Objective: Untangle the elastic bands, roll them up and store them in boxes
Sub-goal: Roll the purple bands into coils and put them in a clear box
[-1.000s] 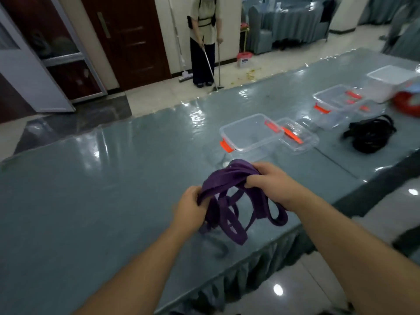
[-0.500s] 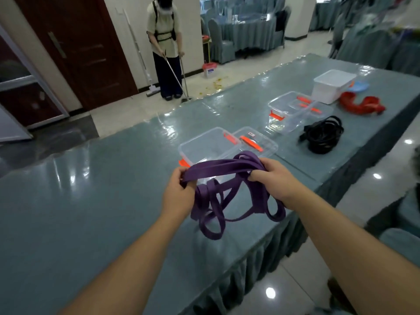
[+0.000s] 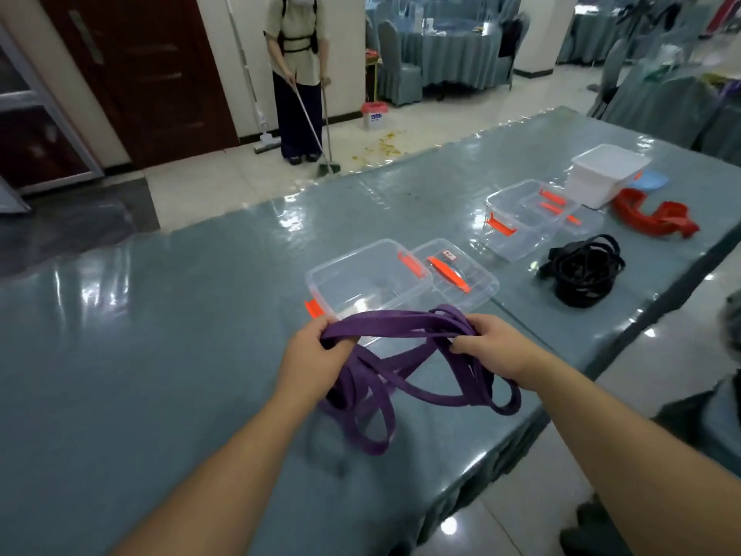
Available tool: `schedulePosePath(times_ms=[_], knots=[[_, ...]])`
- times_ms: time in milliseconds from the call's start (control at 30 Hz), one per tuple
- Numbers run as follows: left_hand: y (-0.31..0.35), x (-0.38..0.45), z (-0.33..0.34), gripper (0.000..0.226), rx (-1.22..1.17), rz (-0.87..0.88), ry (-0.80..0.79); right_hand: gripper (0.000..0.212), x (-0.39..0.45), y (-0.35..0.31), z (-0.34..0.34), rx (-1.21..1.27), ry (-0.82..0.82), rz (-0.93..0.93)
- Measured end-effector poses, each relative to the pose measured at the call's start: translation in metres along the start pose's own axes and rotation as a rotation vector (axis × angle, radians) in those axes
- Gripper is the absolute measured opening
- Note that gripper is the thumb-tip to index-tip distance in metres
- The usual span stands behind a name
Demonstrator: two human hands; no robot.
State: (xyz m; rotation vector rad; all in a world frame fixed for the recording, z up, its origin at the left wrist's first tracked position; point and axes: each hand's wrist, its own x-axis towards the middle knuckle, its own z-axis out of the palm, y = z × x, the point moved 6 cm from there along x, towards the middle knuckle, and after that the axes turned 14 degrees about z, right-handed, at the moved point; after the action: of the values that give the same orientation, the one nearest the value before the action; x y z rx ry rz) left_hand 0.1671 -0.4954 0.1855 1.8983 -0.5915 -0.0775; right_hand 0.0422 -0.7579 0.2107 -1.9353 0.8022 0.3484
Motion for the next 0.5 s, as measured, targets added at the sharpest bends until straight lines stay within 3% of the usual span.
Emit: schedulePosePath(times_ms=[200, 333, 500], knots=[[-0.024, 0.001, -0.007, 0.013, 0.147, -0.111, 0.014, 0.009, 0.062, 0.005, 0.017, -0.208, -0.100, 0.017], [-0.042, -0.005, 0.000, 0.016, 0.233, -0.196, -0.022, 0.019, 0.107, 0.013, 0.026, -0.395, -0.210, -0.008], [-0.045, -0.001, 0.029, 0.017, 0.316, -0.317, -0.039, 0.011, 0.150, 0.027, 0.026, -0.519, -0.324, -0.063]])
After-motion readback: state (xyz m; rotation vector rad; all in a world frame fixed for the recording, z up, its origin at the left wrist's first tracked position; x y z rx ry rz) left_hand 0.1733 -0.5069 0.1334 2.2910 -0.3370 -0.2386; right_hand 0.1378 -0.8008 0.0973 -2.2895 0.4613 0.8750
